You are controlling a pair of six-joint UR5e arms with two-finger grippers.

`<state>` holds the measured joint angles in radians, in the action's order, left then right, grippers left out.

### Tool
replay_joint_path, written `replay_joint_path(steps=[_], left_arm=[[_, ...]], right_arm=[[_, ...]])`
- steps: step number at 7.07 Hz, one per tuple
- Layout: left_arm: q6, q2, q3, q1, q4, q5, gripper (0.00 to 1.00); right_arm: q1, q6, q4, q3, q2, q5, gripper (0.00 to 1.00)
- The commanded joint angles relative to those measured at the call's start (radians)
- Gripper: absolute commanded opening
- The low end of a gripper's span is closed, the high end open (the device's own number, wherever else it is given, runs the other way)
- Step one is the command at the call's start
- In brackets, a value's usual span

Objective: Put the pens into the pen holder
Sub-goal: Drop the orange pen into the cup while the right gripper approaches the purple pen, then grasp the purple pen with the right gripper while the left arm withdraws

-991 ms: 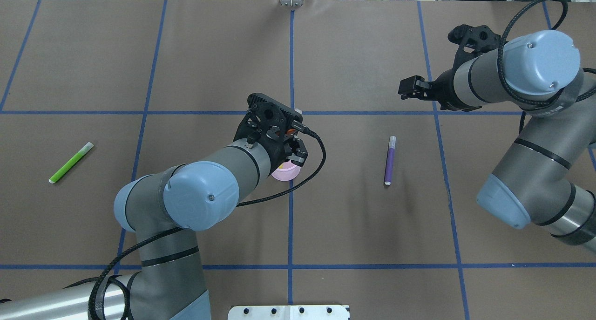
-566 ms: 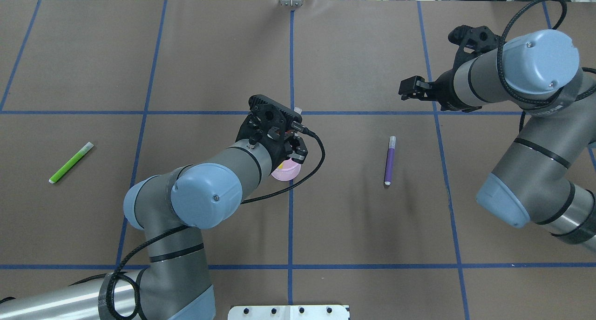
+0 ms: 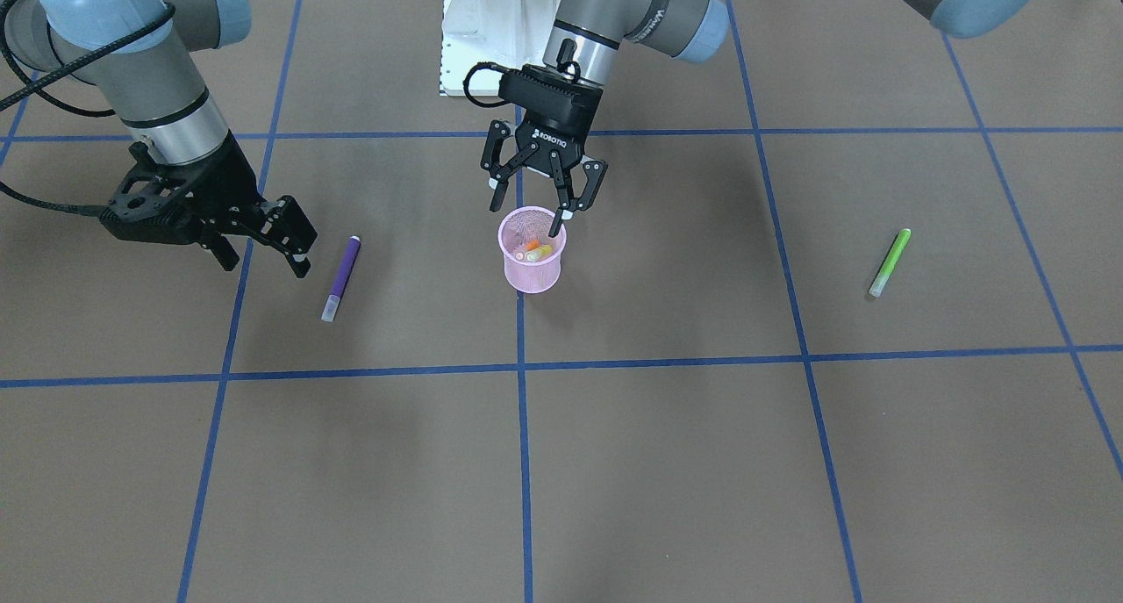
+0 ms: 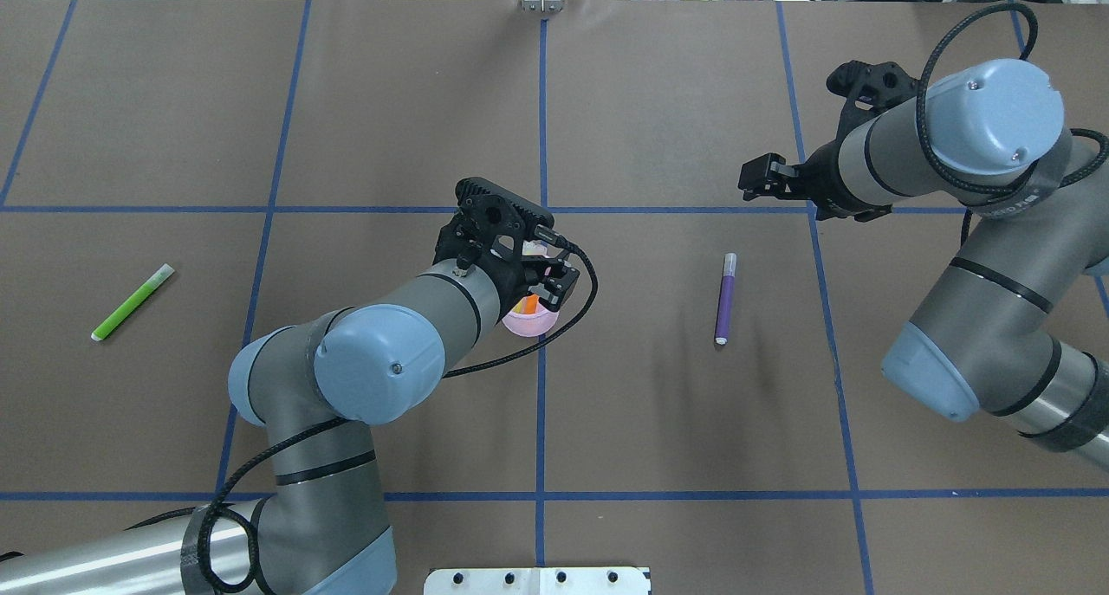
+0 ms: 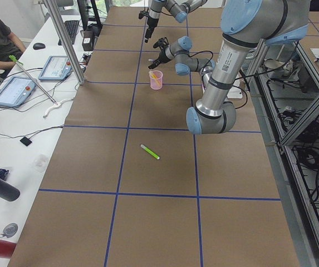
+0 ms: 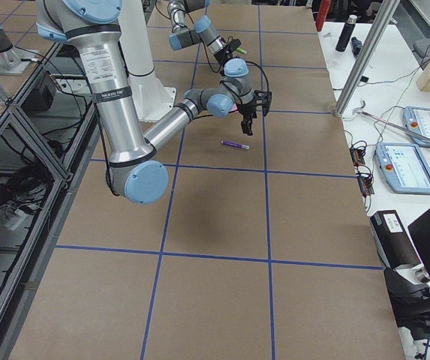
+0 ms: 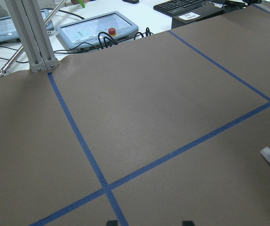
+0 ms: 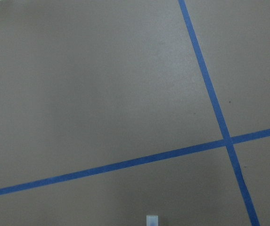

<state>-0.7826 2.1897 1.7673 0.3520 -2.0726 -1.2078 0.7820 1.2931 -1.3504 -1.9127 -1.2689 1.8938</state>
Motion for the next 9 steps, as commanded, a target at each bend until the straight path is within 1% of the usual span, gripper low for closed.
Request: replay_joint_path(steps=[1,2,3,4,5,6,7,8,9], left_arm=[[-0.004,-0.130,0.169,0.018,0.014,-0.028,0.95],[-0.013,-0.183,0.211,0.057,0.016,-0.083,0.94],[-0.126,-0.194,0.213,0.102,0.031,-0.183,0.94],[-0.153,-0.234,0.234,0.166,0.090,-0.317,0.95],[-0.155,-0.257,0.268,0.279,0.158,-0.530,0.96],[-0.159,-0.257,0.270,0.357,0.198,-0.679,0.98],[-0.164,-0.268,0.270,0.361,0.200,-0.684,0.99],[-0.165,-0.274,0.270,0.360,0.200,-0.685,0.99],[-0.168,-0.275,0.270,0.360,0.200,-0.685,0.99]], right_arm=[[-0.015,0.000,0.001,0.030,0.000,0.028,0.99],[-0.048,0.000,0.001,0.058,-0.003,0.025,0.99],[-0.082,0.000,0.001,0.084,-0.009,0.027,0.99],[-0.142,0.000,0.002,0.105,-0.010,0.004,0.99],[-0.145,0.002,0.020,0.135,-0.012,0.005,0.98],[-0.147,0.014,0.089,0.208,0.012,0.040,0.93],[-0.129,0.020,0.089,0.236,0.037,0.104,0.87],[-0.077,0.023,0.088,0.289,0.061,0.195,0.84],[-0.046,0.020,0.085,0.343,0.107,0.277,0.84]])
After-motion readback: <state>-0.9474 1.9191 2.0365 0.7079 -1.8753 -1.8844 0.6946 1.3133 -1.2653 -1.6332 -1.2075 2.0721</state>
